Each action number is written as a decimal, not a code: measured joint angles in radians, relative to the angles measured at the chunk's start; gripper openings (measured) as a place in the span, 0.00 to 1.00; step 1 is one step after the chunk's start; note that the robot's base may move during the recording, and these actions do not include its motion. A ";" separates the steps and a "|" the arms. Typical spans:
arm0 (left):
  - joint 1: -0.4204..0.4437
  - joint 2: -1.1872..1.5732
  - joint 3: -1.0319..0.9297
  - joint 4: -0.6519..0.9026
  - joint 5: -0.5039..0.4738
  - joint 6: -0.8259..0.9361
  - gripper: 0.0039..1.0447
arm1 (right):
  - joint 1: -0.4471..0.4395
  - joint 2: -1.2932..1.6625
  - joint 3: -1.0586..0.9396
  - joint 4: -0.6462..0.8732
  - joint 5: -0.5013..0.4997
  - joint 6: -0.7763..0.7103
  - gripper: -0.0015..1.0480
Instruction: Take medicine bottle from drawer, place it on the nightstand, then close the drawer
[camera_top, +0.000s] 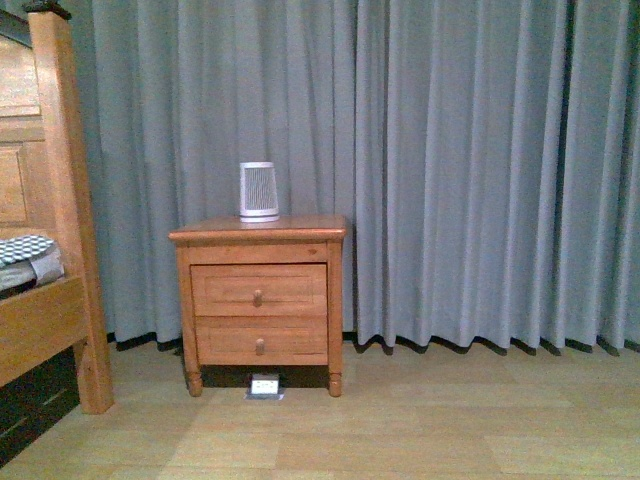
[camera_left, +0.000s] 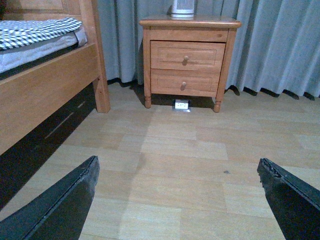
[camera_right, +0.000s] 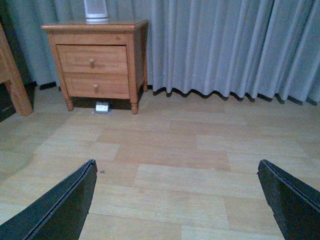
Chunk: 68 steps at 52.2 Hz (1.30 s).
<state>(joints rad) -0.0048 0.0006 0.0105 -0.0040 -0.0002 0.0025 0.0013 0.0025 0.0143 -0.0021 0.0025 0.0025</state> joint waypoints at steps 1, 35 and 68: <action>0.000 0.000 0.000 0.000 0.000 0.000 0.94 | 0.000 0.000 0.000 0.000 0.000 0.000 0.93; 0.000 0.000 0.000 0.000 0.000 0.000 0.94 | 0.000 0.000 0.000 0.000 0.000 0.000 0.93; 0.000 0.000 0.000 0.000 0.000 0.000 0.94 | 0.000 0.000 0.000 0.000 0.000 0.000 0.93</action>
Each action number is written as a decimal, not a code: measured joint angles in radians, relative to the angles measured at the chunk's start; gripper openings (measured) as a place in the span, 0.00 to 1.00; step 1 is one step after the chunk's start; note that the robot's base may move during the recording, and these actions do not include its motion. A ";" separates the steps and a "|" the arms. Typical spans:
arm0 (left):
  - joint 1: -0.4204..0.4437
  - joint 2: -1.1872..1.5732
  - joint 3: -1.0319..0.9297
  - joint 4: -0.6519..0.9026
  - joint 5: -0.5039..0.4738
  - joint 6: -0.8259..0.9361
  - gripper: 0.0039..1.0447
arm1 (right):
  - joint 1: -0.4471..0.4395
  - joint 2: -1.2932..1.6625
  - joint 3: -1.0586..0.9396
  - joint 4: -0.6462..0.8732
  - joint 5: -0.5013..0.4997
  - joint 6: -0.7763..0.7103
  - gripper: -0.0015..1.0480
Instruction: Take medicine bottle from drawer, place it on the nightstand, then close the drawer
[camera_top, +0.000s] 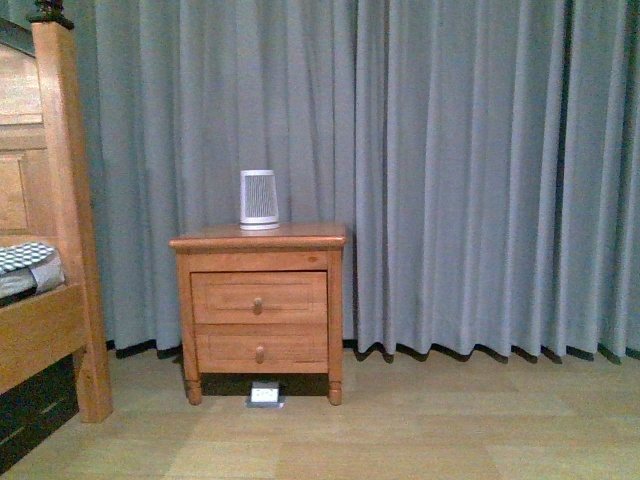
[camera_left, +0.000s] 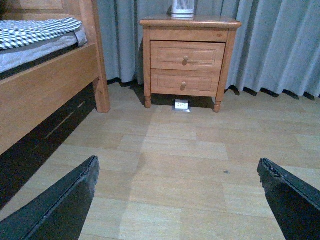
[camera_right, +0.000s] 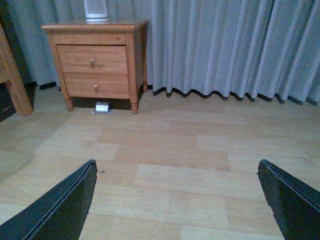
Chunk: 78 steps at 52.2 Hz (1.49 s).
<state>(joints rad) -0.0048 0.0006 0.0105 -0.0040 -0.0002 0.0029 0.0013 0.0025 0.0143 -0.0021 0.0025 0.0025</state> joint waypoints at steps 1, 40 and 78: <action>0.000 0.000 0.000 0.000 0.000 0.000 0.94 | 0.000 0.000 0.000 0.000 0.000 0.000 0.93; 0.000 0.000 0.000 0.000 0.000 0.000 0.94 | 0.000 0.000 0.000 0.000 0.000 0.000 0.93; 0.000 0.000 0.000 0.000 0.000 0.000 0.94 | 0.000 0.000 0.000 0.000 0.000 0.000 0.93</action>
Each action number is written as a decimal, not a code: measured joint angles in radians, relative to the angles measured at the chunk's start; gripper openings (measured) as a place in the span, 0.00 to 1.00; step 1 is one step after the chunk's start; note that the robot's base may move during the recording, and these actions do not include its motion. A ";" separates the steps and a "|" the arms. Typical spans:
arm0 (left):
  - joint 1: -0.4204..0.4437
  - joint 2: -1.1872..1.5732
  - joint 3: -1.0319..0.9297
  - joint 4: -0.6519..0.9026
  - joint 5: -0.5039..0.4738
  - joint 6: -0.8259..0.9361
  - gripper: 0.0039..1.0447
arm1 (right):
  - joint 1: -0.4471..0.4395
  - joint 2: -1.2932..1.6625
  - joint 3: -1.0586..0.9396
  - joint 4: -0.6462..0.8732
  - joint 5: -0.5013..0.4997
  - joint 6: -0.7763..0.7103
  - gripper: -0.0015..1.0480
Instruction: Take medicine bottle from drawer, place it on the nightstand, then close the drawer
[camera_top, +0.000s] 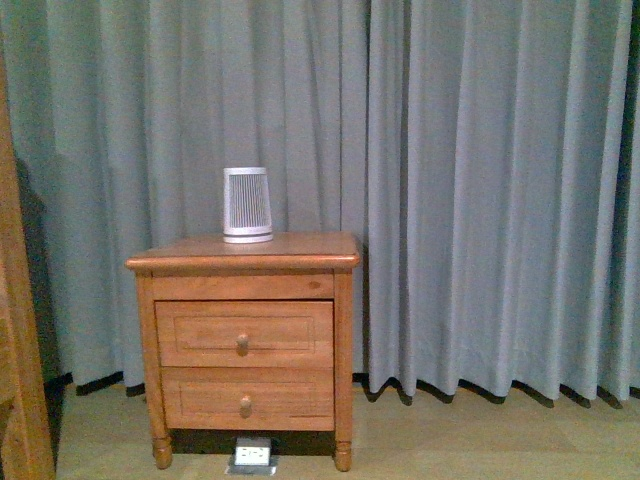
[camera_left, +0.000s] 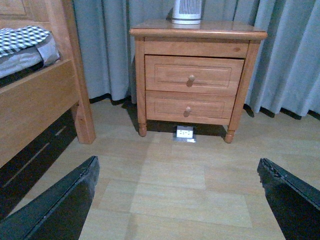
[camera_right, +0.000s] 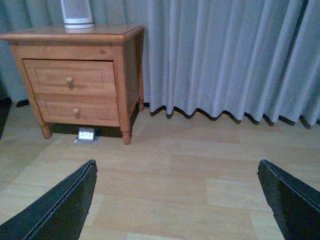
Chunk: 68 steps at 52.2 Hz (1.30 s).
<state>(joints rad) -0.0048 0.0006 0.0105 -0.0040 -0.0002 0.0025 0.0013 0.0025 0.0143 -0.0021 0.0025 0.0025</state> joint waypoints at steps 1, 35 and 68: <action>0.000 0.000 0.000 0.000 0.000 0.000 0.94 | 0.000 0.000 0.000 0.000 0.000 0.000 0.93; 0.000 0.000 0.000 0.000 0.000 0.000 0.94 | 0.000 0.000 0.000 0.000 0.000 0.000 0.93; 0.095 0.323 0.074 0.002 0.204 -0.221 0.94 | 0.000 0.000 0.000 0.000 -0.001 0.000 0.93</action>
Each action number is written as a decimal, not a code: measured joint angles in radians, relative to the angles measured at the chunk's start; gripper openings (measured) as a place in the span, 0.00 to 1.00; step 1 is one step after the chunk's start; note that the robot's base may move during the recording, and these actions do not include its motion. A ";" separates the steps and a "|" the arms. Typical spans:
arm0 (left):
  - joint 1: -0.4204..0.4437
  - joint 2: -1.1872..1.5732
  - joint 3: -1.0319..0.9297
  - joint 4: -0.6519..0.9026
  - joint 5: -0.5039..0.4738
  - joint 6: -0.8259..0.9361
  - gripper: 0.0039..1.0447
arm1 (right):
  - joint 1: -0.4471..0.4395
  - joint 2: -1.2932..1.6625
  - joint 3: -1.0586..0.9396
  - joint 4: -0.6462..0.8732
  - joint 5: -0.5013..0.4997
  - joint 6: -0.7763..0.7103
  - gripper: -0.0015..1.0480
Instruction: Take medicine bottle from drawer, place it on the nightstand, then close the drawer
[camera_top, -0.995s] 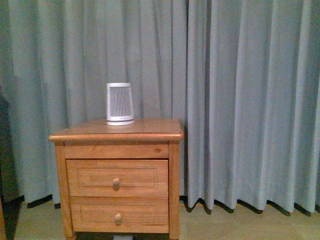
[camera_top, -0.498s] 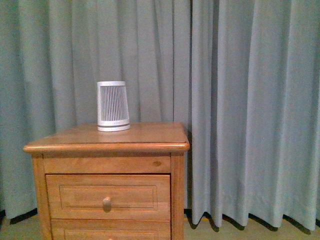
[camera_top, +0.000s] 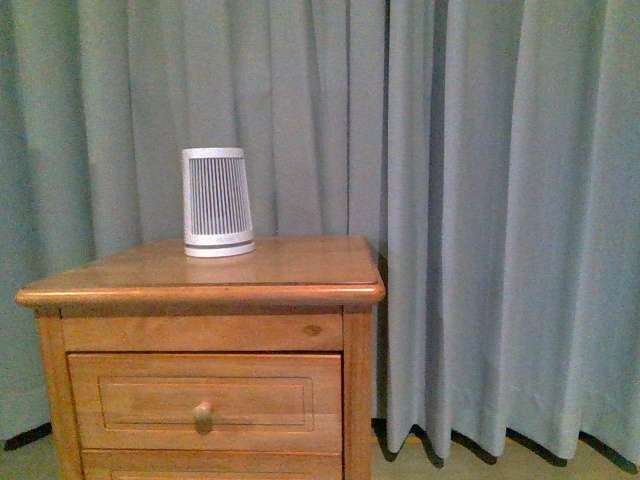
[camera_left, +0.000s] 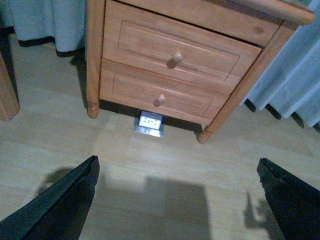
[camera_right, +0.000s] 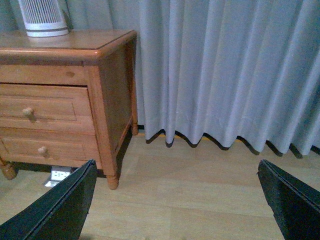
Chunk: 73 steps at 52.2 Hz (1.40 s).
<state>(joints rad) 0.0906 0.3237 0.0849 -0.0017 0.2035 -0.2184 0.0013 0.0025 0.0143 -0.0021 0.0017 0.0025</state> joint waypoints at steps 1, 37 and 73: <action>0.004 0.041 0.006 0.042 0.000 0.002 0.94 | 0.000 0.000 0.000 0.000 0.000 0.000 0.93; -0.197 1.670 0.863 0.963 -0.170 0.142 0.94 | 0.000 0.000 0.000 0.000 0.000 0.000 0.93; -0.247 2.176 1.315 0.936 -0.171 0.201 0.94 | 0.000 0.000 0.000 0.000 0.000 0.000 0.93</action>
<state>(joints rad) -0.1566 2.4996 1.3994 0.9344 0.0322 -0.0177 0.0013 0.0025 0.0143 -0.0017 0.0017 0.0025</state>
